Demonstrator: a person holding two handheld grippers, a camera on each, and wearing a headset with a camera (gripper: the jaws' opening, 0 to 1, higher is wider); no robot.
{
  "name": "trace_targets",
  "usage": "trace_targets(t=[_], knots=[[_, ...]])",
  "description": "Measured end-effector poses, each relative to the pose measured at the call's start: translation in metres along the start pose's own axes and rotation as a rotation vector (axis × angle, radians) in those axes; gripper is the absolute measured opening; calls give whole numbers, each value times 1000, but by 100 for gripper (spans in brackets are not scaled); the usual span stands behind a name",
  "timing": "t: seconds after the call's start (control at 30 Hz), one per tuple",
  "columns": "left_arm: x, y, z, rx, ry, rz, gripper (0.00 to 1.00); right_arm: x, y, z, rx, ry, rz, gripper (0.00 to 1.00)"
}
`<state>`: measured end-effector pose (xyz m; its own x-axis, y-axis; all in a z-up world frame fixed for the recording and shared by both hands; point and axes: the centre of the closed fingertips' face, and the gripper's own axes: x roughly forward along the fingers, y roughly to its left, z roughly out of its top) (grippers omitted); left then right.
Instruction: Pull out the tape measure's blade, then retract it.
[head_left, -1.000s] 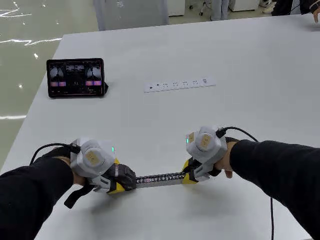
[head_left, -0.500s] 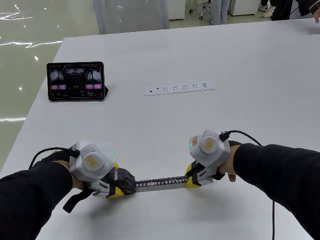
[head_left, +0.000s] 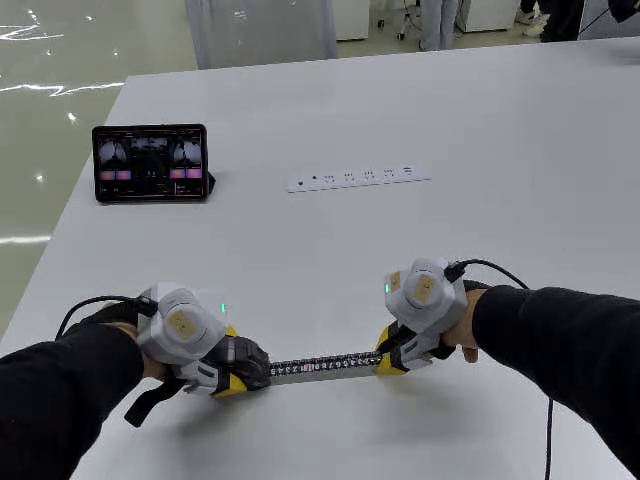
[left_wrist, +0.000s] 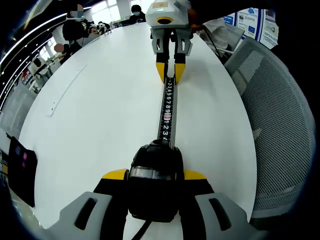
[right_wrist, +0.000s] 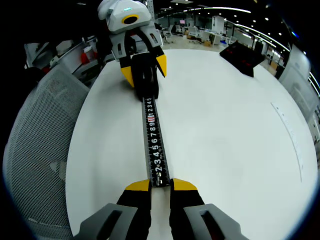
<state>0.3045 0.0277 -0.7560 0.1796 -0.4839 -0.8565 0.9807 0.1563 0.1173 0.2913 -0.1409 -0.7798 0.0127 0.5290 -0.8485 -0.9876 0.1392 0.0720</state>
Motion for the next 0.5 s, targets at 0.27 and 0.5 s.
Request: trace_targets(t=[0.27,0.5], knots=[[0,0,0,-1,-3,0,35,-2,1,-2,9,-4,2,9],[0,0,-1,-3,-2,-1,35,-5,0,-5,14,-2,0,9]])
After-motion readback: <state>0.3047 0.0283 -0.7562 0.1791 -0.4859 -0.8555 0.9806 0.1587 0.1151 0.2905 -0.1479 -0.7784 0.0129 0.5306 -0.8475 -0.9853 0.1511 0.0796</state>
